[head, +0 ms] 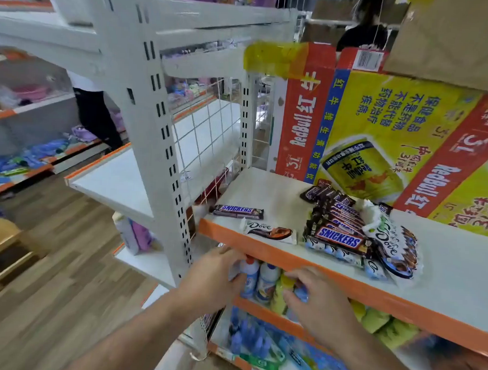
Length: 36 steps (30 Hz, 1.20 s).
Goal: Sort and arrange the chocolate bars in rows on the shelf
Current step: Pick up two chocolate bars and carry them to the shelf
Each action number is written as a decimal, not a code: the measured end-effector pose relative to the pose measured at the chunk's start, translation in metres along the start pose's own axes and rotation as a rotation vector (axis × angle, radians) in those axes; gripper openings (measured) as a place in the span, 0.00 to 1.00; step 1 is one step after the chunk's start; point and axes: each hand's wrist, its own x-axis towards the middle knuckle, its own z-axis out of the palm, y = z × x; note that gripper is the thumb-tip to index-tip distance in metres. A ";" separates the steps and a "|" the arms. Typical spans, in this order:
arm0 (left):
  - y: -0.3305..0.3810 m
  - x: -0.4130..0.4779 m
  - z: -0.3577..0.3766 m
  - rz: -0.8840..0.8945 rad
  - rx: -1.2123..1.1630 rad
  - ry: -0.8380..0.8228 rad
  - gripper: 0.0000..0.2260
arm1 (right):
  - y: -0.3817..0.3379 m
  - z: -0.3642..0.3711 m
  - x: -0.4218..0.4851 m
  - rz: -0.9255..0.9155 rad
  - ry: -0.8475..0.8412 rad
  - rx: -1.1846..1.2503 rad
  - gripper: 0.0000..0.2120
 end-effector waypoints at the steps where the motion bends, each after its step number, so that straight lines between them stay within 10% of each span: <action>1: -0.004 0.014 -0.001 0.033 -0.007 0.020 0.11 | 0.000 0.000 0.014 -0.019 0.019 -0.020 0.13; 14: -0.027 0.142 -0.006 -0.075 0.356 -0.078 0.22 | 0.005 -0.002 0.156 -0.096 -0.216 -0.706 0.21; 36: -0.026 0.166 -0.020 -0.231 0.115 0.025 0.10 | -0.007 -0.027 0.143 -0.052 -0.074 -0.540 0.16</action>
